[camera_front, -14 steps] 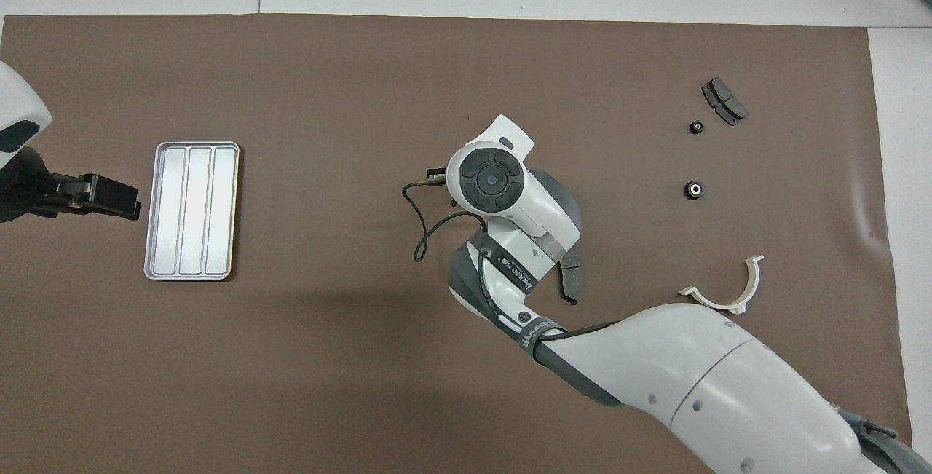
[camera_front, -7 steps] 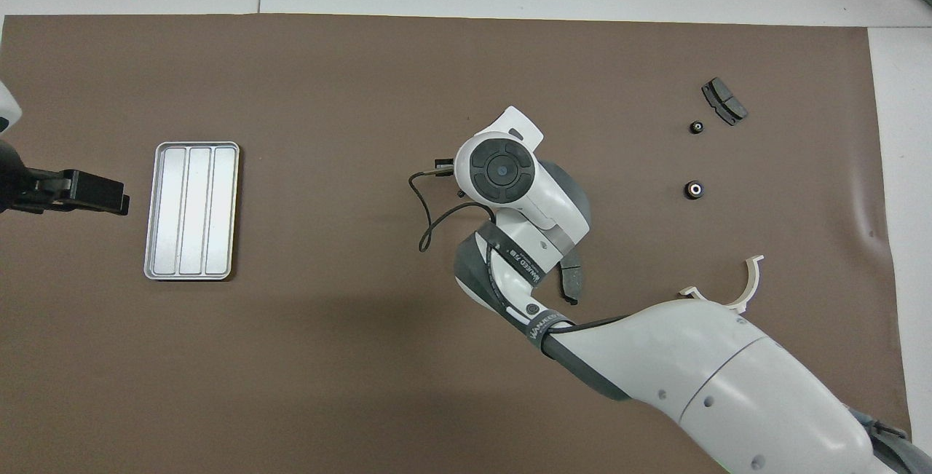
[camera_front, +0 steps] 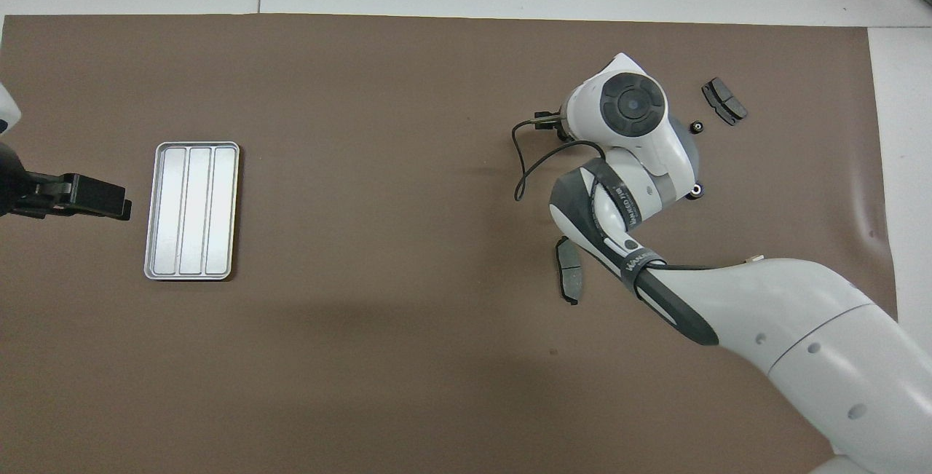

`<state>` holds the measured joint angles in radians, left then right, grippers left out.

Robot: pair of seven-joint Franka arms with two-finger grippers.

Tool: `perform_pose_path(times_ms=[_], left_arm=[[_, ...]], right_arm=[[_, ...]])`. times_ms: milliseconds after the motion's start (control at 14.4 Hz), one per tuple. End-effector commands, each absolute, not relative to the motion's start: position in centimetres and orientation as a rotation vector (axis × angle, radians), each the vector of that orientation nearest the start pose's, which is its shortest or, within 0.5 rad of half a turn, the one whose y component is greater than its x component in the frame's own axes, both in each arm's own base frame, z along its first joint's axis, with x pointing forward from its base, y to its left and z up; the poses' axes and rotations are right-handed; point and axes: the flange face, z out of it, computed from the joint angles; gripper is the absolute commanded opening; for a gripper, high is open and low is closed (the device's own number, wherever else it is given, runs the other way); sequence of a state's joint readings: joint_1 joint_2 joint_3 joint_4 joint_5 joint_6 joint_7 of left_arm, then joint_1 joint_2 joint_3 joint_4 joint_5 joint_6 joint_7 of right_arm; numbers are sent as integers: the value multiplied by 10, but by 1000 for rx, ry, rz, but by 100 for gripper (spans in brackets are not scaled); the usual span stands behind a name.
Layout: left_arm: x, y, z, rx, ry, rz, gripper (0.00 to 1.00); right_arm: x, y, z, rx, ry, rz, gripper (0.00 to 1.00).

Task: Place bearing gear from tray to pile
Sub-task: 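Set the third bearing beside the other bearings with the right gripper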

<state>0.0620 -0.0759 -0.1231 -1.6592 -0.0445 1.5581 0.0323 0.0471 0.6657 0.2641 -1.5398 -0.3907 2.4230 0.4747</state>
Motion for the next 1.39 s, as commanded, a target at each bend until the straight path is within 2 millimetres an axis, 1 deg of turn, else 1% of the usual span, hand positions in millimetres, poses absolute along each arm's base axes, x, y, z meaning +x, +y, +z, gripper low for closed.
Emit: perform_pose_path(times_ms=[0,139,278,417,556,626,695,765,834,904,973,1043,1182,1251,1321], left_arm=[[520,-32,623,-3185,141,55,100],[520,-29,623,-3185,131,52,100],[520,-29,623,-3185,131,52,100],[520,-29,623,-3185,131,52,100],[520,-29,623,-3185,129,52,100],[520,-29,623,-3185,131,52,100],[520,-29,623,-3185,131,52,100],[520,-29,623,-3185,131,52,100],[520,-29,623,-3185,131,52,100],[520,-29,623,-3185,129,52,100],[520,-29,623,-3185,131,52,100],[520,-29,623,-3185,131,52,100],[520,-29,623,-3185,131,52,100],[520,-29,623,-3185,131,52,100],[520,-29,623,-3185,131,52,100]], right_arm=[[716,146,296,-3158,-32,-429,1],[721,122,296,-3167,4,-427,1],[723,103,296,-3183,30,-431,1],[726,76,295,-3199,76,-414,1],[726,62,294,-3207,76,-400,3],[726,58,294,-3212,85,-391,8],[727,47,296,-3216,105,-388,19],[727,36,297,-3217,130,-388,41],[728,34,301,-3215,140,-394,67],[727,33,307,-3215,150,-388,82],[725,32,320,-3227,158,-377,89],[724,31,334,-3244,171,-354,93],[715,30,379,-3279,186,-320,100],[706,29,400,-3296,205,-267,100],[701,32,427,-3274,225,-242,100]])
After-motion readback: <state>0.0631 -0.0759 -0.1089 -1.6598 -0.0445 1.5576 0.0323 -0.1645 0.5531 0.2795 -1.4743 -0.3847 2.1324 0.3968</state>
